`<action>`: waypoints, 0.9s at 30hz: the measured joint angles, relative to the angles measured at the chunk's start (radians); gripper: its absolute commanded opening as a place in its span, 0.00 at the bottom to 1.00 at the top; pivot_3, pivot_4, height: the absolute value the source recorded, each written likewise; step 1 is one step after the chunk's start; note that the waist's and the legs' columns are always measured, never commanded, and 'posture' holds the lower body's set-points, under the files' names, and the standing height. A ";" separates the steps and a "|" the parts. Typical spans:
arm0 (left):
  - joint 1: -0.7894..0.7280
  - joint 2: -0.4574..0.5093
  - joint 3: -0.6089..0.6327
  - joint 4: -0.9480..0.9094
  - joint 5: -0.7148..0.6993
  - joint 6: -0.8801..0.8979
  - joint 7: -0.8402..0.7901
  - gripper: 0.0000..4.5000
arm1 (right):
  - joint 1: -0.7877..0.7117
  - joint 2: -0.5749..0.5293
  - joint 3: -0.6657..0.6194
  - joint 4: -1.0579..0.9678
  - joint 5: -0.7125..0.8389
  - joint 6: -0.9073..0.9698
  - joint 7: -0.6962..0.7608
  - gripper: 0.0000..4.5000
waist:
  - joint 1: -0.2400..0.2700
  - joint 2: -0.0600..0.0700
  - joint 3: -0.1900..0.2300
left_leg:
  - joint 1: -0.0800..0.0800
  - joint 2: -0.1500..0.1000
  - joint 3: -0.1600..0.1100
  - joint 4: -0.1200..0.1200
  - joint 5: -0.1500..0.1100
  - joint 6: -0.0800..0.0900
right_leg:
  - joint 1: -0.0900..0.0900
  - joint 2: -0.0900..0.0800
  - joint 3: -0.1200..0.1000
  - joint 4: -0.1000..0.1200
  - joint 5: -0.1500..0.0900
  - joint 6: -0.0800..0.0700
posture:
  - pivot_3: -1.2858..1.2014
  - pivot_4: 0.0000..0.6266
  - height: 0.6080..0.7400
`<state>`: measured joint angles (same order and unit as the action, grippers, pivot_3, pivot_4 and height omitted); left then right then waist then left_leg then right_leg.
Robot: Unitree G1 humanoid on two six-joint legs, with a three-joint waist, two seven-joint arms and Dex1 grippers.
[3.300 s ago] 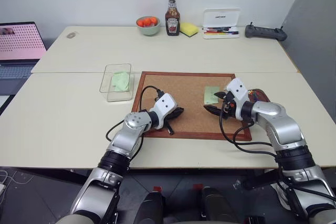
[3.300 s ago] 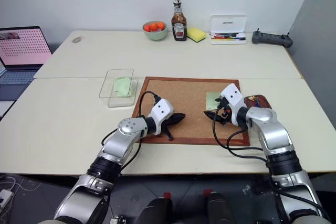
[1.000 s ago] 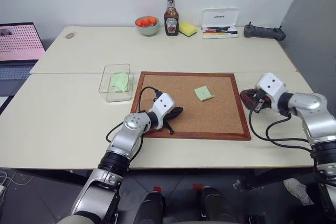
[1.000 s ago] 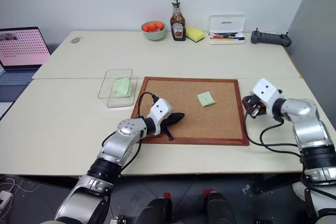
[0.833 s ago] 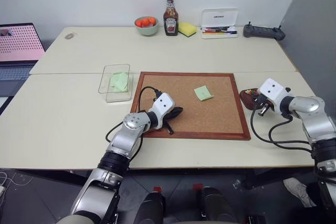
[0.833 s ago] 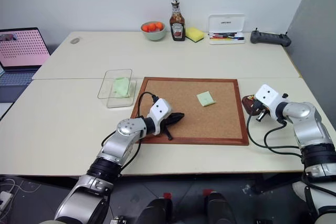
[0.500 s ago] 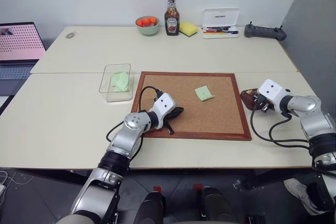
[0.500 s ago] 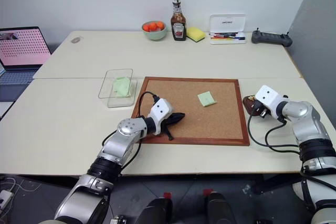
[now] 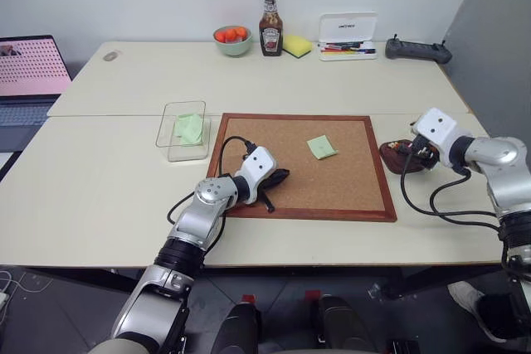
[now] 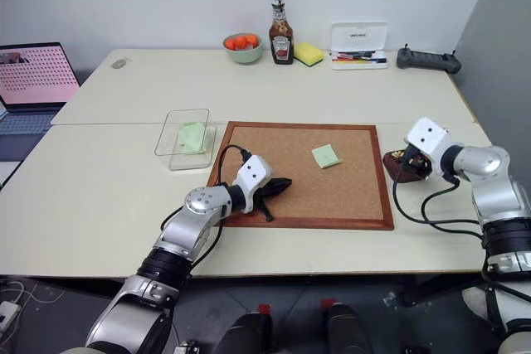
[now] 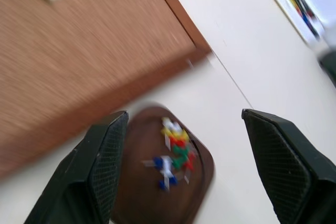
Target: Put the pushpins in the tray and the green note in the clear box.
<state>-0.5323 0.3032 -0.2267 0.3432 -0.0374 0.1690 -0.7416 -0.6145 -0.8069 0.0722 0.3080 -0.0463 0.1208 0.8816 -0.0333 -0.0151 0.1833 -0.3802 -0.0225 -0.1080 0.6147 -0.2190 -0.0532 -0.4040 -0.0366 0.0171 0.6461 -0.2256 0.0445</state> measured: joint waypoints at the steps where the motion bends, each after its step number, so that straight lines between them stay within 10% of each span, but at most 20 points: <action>1: -0.001 0.003 0.001 -0.004 -0.005 0.008 -0.006 0.00 | 0.000 0.010 0.007 -0.024 0.001 0.001 0.013 0.82 | 0.000 0.000 0.000 | 0.000 0.000 0.000 0.000 0.000 0.000 | 0.000 0.000 0.000 0.000 0.000 0.000 | 0.52 0.24 1.00; 22: 0.070 0.191 0.152 -0.364 -0.184 0.318 -0.089 0.66 | -0.196 0.266 0.256 0.252 -0.161 -0.202 0.012 0.82 | 0.000 -0.003 0.004 | -0.004 0.000 -0.001 -0.001 0.000 0.000 | -0.003 0.000 0.000 -0.001 0.000 -0.001 | 0.52 0.24 1.00; 27: 0.096 0.201 0.151 -0.399 -0.188 0.324 -0.094 0.67 | -0.266 0.280 0.280 0.374 -0.204 -0.275 0.011 0.60 | 0.000 -0.003 0.004 | -0.003 0.000 -0.001 -0.001 0.000 0.000 | -0.003 0.000 0.000 -0.001 0.000 -0.001 | 0.52 0.24 1.00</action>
<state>-0.4367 0.5042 -0.0760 -0.0556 -0.2252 0.4930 -0.8359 -0.8801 -0.5266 0.3518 0.6816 -0.2501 -0.1543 0.8927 -0.0332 -0.0186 0.1875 -0.3837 -0.0223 -0.1086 0.6138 -0.2190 -0.0536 -0.4074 -0.0368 0.0169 0.6450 -0.2259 0.0436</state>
